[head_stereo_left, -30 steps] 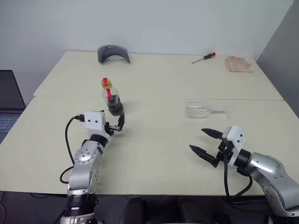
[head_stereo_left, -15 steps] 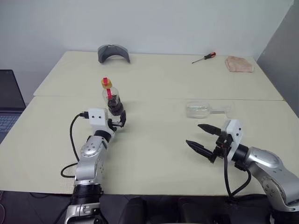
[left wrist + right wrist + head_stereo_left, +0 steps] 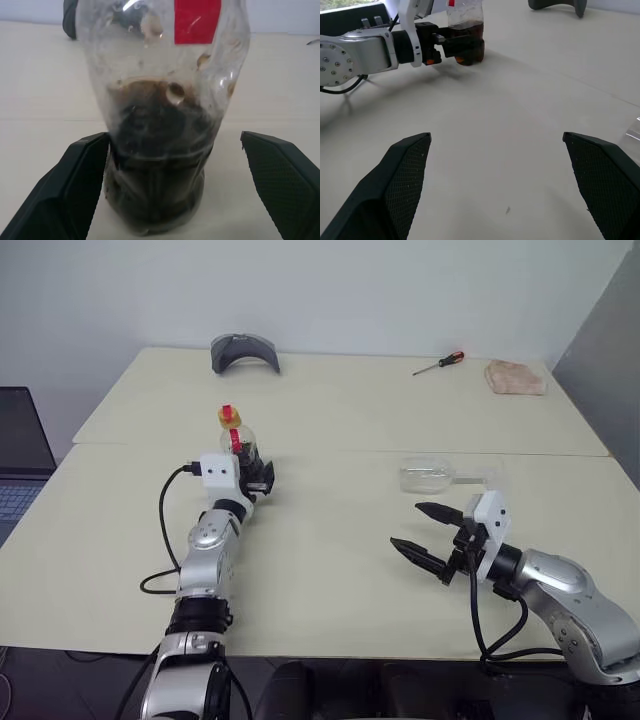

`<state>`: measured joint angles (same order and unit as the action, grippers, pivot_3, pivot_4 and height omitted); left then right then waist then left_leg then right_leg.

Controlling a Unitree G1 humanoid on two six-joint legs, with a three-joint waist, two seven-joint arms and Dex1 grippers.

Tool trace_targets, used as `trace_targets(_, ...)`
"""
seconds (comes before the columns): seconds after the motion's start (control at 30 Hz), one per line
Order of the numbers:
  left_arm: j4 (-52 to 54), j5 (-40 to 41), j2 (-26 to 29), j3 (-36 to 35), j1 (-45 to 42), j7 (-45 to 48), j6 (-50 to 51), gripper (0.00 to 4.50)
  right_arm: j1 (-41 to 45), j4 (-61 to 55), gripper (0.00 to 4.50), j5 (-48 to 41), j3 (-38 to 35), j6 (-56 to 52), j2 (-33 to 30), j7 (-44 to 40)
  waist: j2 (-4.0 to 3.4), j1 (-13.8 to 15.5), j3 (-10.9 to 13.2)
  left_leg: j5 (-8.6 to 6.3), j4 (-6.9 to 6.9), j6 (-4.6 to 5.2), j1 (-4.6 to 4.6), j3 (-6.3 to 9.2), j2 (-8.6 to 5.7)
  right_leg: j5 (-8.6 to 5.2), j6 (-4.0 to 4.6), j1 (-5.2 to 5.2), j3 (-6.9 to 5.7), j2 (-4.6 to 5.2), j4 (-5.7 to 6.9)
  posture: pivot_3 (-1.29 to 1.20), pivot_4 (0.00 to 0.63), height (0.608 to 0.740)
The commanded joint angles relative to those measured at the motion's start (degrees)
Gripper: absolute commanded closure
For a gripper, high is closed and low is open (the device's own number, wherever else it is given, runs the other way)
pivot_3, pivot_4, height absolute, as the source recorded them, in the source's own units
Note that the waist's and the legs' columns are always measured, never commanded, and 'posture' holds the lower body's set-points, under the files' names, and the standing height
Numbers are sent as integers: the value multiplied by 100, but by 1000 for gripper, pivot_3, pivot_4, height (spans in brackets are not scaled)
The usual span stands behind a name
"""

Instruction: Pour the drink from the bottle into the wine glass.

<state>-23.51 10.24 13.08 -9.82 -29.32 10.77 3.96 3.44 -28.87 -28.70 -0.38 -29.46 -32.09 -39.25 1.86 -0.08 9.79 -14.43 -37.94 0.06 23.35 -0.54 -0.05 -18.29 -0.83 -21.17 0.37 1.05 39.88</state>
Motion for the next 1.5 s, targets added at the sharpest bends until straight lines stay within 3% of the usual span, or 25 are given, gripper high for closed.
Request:
trace_targets(0.03, -339, -80, 89, -51, -291, 17, -355, 11, 105, -72, 0, 0, 5, 63, 51, 29, 0, -2, 0, 0, 0, 0, 2, 0, -1, 0, 0, -2, 0, 0, -1, 0, 150, 740)
trace_targets(0.27, -1088, -70, 74, -78, -759, 33, -687, 11, 165, -71, 0, 46, 80, 61, 110, 78, 1, -1, 1, 0, -1, 0, 10, 7, -4, 0, 0, -6, -7, 3, -3, 0, 150, 740)
trace_targets(0.37, -1341, 4, 45, -124, -916, 130, -826, 597, 197, -42, 0, 63, 107, 77, 121, 87, 2, 0, 1, 0, -1, 0, 10, 7, -4, 0, 0, -7, -8, 5, -3, 0, 150, 740)
trace_targets(0.57, -1366, 90, 2, -125, -1007, 419, -869, 2421, 223, -58, 0, 96, 116, 83, 128, 122, 2, -1, 1, 1, -3, -1, 13, 13, -8, 0, 0, -6, -14, 8, -3, 0, 150, 740)
trace_targets(0.67, -998, 93, -1, -37, -849, 631, -785, 2803, 203, -94, 0, 151, 80, 104, 137, 201, 2, -1, 1, 1, -3, -2, 16, 14, -9, 0, 0, -8, -14, 9, -4, 0, 150, 740)
trace_targets(0.9, 1086, 388, 101, 878, -69, 2044, 212, 2861, -90, -594, 0, 44, -415, -42, -102, 438, 1, 10, 1, 15, -3, -26, 46, 25, -9, 1, 1, -26, -24, 11, -15, 0, 150, 740)
trace_targets(1.1, 2044, 697, 153, 1708, 240, 3174, 1020, 2953, -514, -1349, 0, -96, -663, -162, -257, 571, -2, 3, 0, 10, -4, -17, 45, 37, -11, 1, 2, -21, -33, 11, -12, 0, 150, 740)
trace_targets(1.27, 2286, 795, 260, 2240, 295, 3925, 1408, 3030, -479, -1771, 0, -1128, -979, -866, -601, 355, -3, -20, 1, 12, -6, -16, 41, 39, -13, 1, 2, -20, -34, 10, -2, 0, 150, 740)
trace_targets(1.5, 2182, 530, 446, 2792, 269, 4721, 1090, 3080, 286, -1783, 0, -2020, -1176, -1608, -500, 1247, -5, -10, 1, 25, -6, 4, 41, 52, -14, 8, 14, -18, -46, 8, 3, 0, 150, 740)
